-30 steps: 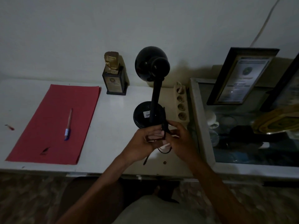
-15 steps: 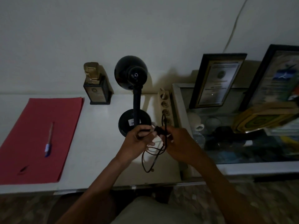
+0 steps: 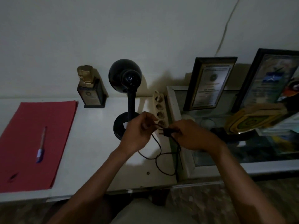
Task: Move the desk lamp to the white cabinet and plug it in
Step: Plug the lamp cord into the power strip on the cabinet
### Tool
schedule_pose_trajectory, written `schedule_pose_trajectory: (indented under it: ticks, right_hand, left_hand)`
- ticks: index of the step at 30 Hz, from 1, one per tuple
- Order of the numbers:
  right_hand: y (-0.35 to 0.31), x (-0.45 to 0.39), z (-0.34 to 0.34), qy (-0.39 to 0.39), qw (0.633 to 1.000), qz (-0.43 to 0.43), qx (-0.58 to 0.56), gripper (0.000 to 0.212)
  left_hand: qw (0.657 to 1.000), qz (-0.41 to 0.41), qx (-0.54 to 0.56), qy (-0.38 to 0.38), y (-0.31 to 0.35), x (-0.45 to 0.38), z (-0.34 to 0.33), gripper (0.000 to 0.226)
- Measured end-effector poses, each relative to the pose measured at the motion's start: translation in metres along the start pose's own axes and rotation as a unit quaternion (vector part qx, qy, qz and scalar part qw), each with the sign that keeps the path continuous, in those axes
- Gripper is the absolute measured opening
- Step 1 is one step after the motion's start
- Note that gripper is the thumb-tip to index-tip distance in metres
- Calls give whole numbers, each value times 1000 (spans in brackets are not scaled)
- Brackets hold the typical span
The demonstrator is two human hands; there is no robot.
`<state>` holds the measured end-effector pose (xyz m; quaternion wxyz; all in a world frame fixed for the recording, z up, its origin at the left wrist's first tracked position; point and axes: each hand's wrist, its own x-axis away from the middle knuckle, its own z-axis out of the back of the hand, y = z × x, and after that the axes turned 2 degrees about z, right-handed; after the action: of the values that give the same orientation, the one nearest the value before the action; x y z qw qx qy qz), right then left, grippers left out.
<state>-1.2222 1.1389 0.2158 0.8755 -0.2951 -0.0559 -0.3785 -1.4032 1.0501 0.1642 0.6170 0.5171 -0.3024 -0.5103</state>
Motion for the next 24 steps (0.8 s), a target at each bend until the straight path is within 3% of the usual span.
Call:
schedule_pose_trajectory:
  ticks: [3,7,12,15,19,22,24]
  right_hand:
    - [8,-7,11,63,998,-29,-15,20]
    - [-1,-32,30,166,984,-31,-56,28]
    - [-10,-64,48,214,977,6,-23,31]
    - [-6,-89,51,174,984,-7,38,32]
    - [0,-113,35,3,984,-9,178,38]
    - [4,-122,24,-11,973,-34,230,35]
    - [4,-126,22,2,966,-43,253,35]
  left_hand:
    - [995,-51,-86,19,-16,16,23,12]
    - [973,-37,-218,-63,-44,34,47,25]
    - [956,28,-279,-87,-74,49,58,28]
    - [948,56,-292,-113,-83,50,53,29]
    - [961,25,-249,-113,-89,41,45,36]
    - [976,18,-209,-52,-89,37,37,38]
    - [983,19,-175,-52,-88,37,31,37]
